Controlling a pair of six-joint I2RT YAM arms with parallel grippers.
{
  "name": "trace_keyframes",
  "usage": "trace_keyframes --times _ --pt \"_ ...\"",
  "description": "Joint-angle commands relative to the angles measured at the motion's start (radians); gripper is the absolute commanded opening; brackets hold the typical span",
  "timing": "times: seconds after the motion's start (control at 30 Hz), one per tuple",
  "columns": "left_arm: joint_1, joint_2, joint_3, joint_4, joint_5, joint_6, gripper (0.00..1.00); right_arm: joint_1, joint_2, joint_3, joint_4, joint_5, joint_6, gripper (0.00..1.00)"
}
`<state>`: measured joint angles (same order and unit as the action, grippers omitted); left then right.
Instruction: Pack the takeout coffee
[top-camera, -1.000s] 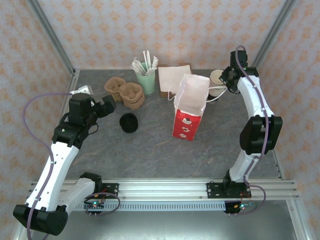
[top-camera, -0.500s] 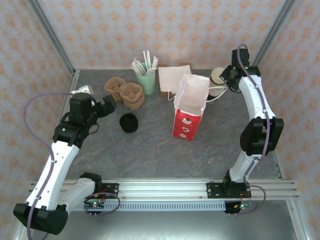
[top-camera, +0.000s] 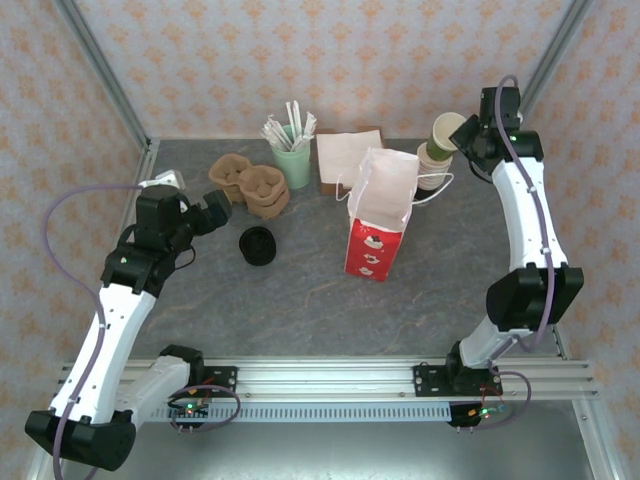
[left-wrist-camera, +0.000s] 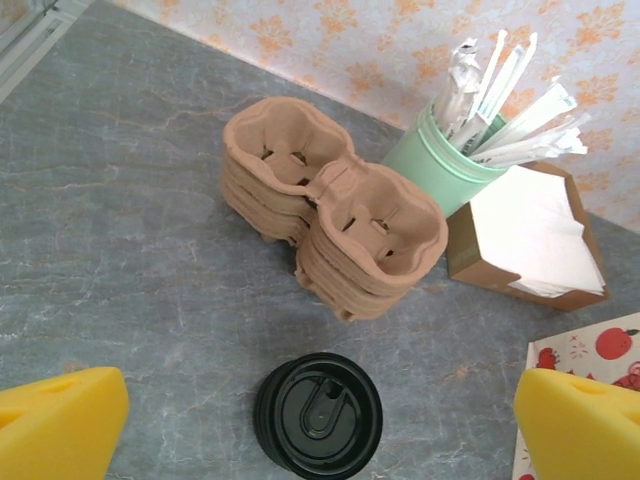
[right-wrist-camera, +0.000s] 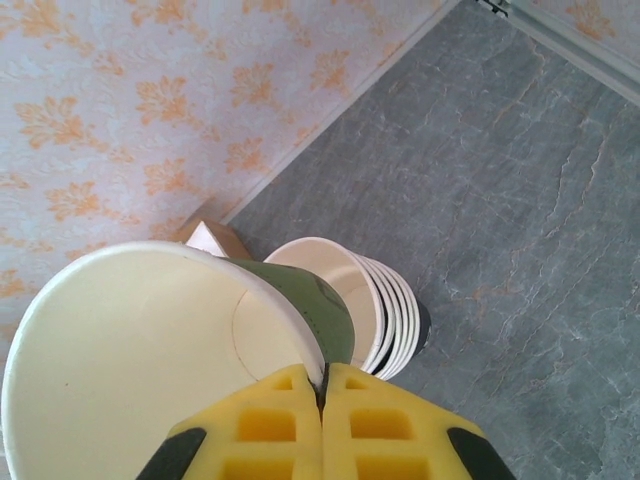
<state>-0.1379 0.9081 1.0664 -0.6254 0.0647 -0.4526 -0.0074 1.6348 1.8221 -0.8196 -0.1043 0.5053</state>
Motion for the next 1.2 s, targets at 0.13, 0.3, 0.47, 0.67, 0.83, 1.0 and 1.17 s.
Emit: trace_keyframes --times 0.13,0.3,0.47,0.67,0.83,1.0,1.17 --pt "-0.006 -0.026 0.041 -0.036 0.022 -0.006 1.00 -0.006 -0.164 0.030 -0.048 0.072 -0.002 0.00" --pt "-0.006 -0.027 0.052 -0.050 0.030 0.033 1.00 -0.006 -0.277 0.068 -0.117 0.075 -0.023 0.00" --pt "-0.006 -0.029 0.057 -0.081 -0.005 0.075 1.00 -0.005 -0.412 0.080 -0.211 0.030 -0.059 0.00" --pt "-0.006 -0.021 -0.002 -0.069 -0.005 0.066 1.00 -0.005 -0.593 0.002 -0.349 -0.137 -0.088 0.00" --pt "-0.006 -0.023 -0.072 -0.034 0.026 0.051 1.00 -0.005 -0.708 -0.122 -0.495 -0.274 -0.115 0.00" --pt "-0.008 -0.025 -0.126 -0.011 0.036 0.049 1.00 -0.004 -0.820 -0.278 -0.536 -0.442 -0.130 0.00" --pt "-0.008 -0.017 -0.178 0.022 0.049 0.039 1.00 0.008 -0.893 -0.439 -0.510 -0.569 -0.120 0.00"
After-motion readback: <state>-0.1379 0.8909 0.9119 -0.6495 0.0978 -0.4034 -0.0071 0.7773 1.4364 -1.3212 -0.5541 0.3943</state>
